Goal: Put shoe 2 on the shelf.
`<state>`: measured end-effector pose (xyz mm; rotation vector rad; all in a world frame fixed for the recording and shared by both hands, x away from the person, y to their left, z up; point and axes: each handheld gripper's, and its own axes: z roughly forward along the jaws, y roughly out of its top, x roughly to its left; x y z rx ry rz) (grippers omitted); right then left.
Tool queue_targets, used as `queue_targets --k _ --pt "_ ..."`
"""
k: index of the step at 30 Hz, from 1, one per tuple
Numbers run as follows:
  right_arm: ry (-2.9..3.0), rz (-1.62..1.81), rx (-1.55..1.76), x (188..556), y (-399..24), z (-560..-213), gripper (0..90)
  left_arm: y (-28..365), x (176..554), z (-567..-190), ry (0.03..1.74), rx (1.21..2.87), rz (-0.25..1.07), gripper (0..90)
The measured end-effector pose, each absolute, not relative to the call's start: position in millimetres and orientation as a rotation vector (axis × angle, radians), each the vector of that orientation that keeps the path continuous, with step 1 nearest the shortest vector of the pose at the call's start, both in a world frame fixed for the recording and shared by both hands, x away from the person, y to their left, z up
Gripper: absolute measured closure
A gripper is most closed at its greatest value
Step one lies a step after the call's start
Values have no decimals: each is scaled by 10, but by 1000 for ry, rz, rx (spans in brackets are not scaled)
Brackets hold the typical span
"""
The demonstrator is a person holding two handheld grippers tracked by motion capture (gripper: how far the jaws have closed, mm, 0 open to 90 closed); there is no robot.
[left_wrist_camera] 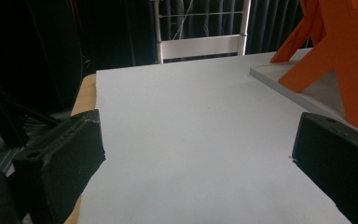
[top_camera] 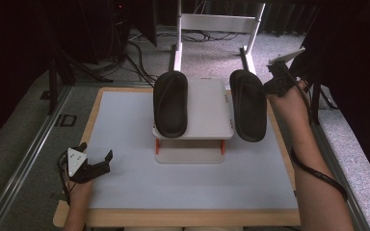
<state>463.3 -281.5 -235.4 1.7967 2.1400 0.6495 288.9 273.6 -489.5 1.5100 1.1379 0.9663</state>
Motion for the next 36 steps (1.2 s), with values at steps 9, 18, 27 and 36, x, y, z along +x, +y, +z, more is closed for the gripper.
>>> queue_targets --k 9,18,27,36 --pt "2183 667 1768 4667 -2514 -2307 761 2739 2885 -4896 1133 1504 963 18" --pt "2225 696 1763 4700 -2263 -2324 761 2740 2880 -4897 1130 1501 963 18" --pt "2260 694 1745 4725 -2012 -2328 762 2743 2879 -4897 1129 1499 960 18" --pt "2297 679 1744 4769 -1774 -2405 762 2744 2878 -4897 1127 1498 957 18"
